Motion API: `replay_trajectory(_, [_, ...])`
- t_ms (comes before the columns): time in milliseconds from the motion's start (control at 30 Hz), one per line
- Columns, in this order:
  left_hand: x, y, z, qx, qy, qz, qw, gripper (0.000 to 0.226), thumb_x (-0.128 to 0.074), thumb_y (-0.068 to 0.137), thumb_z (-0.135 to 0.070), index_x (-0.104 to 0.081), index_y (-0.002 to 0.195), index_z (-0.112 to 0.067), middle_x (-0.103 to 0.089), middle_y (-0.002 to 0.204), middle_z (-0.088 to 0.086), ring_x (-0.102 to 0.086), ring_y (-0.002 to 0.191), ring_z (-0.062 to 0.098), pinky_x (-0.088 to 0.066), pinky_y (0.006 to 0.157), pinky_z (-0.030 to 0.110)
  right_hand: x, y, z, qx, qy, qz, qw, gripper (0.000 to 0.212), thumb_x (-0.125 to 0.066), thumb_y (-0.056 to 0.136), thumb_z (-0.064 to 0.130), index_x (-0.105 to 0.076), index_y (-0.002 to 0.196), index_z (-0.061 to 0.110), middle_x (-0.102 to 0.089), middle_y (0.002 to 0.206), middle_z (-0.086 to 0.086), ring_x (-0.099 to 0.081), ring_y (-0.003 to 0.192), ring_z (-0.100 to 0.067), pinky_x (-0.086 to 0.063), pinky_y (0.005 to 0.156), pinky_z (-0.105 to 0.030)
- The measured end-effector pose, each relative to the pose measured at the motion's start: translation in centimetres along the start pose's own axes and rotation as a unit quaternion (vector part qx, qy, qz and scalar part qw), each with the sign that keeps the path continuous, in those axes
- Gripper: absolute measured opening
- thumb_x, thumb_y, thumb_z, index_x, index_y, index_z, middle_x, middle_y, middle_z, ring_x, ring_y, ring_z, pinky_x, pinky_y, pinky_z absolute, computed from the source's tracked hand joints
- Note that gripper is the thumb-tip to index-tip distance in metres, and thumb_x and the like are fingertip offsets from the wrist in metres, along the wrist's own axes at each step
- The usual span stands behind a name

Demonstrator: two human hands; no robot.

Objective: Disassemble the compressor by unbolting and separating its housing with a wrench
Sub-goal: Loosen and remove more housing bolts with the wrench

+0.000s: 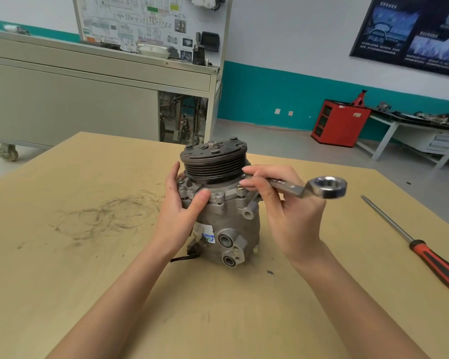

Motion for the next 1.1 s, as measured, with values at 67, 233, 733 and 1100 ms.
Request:
replay_trajectory(67, [0.0, 0.1, 0.0, -0.003, -0.003, -0.002, 1.000, 0.103, -0.051, 0.066, -0.071, -0.013, 0.152, -0.029, -0.029, 0.126, -0.042, -0.036, 0.111, -0.030, -0.032, 0.089, -0.004, -0.2, -0.1, 0.2, 0.020, -0.009, -0.010, 1.000, 0.043, -0.048, 0.098, 0.027, -0.067, 0.088, -0.010, -0.069, 0.088, -0.011, -0.071, 0.075, -0.027, -0.059, 0.062, -0.041])
replay_trajectory(233, [0.0, 0.1, -0.1, 0.001, -0.005, 0.006, 1.000, 0.104, -0.052, 0.065, -0.071, -0.014, 0.152, -0.029, -0.036, 0.131, -0.033, -0.039, 0.116, -0.024, -0.034, 0.092, 0.001, -0.6, -0.9, 0.9, 0.142, -0.102, 0.023, 0.984, 0.039, -0.051, 0.097, 0.026, -0.068, 0.085, -0.007, -0.071, 0.080, -0.016, -0.070, 0.068, -0.023, -0.056, 0.055, -0.032])
replay_trajectory(733, [0.1, 0.0, -0.1, 0.007, -0.004, 0.010, 1.000, 0.104, -0.053, 0.066, -0.072, -0.014, 0.152, -0.031, -0.037, 0.136, -0.026, -0.039, 0.118, -0.022, -0.035, 0.098, 0.010, -1.1, 3.1, -5.9, -0.460, 0.414, 0.006, 0.785, 0.034, -0.032, 0.103, 0.018, -0.049, 0.075, 0.009, -0.067, 0.065, -0.010, -0.060, 0.049, -0.017, -0.049, 0.049, -0.021])
replay_trajectory(1100, [0.1, 0.0, -0.1, 0.004, -0.011, 0.011, 1.000, 0.100, -0.055, 0.067, -0.070, -0.015, 0.151, -0.033, -0.041, 0.147, -0.009, -0.045, 0.128, -0.002, -0.038, 0.107, 0.027, -1.2, 0.3, 1.4, 0.057, -0.104, 0.039, 0.992, 0.049, -0.042, 0.099, 0.030, -0.066, 0.084, -0.009, -0.068, 0.076, -0.016, -0.067, 0.062, -0.026, -0.055, 0.055, -0.036])
Point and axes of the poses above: each hand's wrist, its own y-axis towards the middle knuckle, its own x-axis out of the back of the hand, z = x × y, the point moved 2 cm from there along y, towards the middle knuckle
